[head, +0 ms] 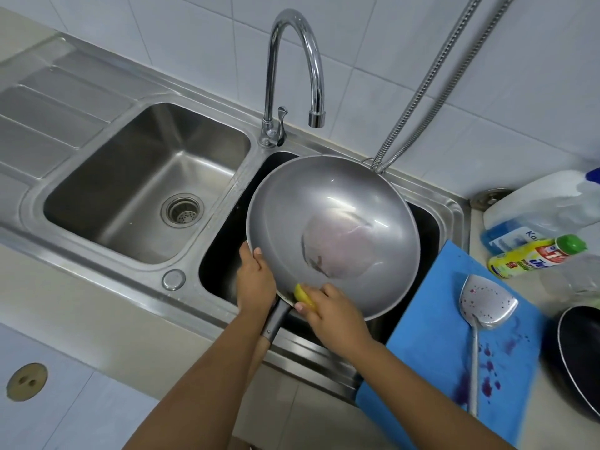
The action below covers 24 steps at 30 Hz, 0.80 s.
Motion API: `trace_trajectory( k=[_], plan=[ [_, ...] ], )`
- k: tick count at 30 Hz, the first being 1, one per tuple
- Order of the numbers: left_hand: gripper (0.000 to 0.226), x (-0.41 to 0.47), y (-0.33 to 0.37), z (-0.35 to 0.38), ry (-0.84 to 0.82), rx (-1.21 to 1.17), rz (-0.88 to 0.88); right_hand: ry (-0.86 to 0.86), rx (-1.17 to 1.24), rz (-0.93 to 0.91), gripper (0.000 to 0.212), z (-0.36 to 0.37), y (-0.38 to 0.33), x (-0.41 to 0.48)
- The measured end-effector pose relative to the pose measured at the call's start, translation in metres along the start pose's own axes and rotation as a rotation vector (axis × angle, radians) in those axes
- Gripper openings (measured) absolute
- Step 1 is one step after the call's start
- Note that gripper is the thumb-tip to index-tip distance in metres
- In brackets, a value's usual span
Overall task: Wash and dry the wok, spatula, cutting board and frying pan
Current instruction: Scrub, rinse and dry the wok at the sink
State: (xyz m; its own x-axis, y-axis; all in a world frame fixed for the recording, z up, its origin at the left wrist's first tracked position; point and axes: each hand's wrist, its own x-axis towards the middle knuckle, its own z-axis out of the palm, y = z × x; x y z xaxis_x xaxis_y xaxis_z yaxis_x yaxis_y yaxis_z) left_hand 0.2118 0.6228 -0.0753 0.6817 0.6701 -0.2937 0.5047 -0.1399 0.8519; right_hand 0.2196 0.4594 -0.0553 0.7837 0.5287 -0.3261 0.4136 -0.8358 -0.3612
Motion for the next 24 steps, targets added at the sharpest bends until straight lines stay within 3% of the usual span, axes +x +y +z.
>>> trace_trajectory(
  k=[5,11,18,20,24],
  plan=[
    [0.04,0.0,-0.001,0.0,-0.004,-0.009,0.003,0.173,-0.025,-0.063,0.034,0.006,0.016,-0.009],
    [0.039,0.001,-0.002,0.001,0.009,-0.017,-0.008,0.177,0.008,-0.026,0.029,0.011,-0.017,0.01],
    [0.041,0.0,-0.002,-0.001,0.019,0.004,-0.006,0.298,-0.093,-0.032,0.021,0.013,0.015,-0.01],
    [0.042,-0.002,-0.001,-0.001,0.017,0.003,0.001,0.343,-0.079,-0.043,0.023,0.015,0.011,-0.012],
    [0.04,-0.002,0.001,0.0,0.025,0.008,-0.005,0.269,0.015,-0.001,0.047,0.012,0.004,-0.011]
  ],
)
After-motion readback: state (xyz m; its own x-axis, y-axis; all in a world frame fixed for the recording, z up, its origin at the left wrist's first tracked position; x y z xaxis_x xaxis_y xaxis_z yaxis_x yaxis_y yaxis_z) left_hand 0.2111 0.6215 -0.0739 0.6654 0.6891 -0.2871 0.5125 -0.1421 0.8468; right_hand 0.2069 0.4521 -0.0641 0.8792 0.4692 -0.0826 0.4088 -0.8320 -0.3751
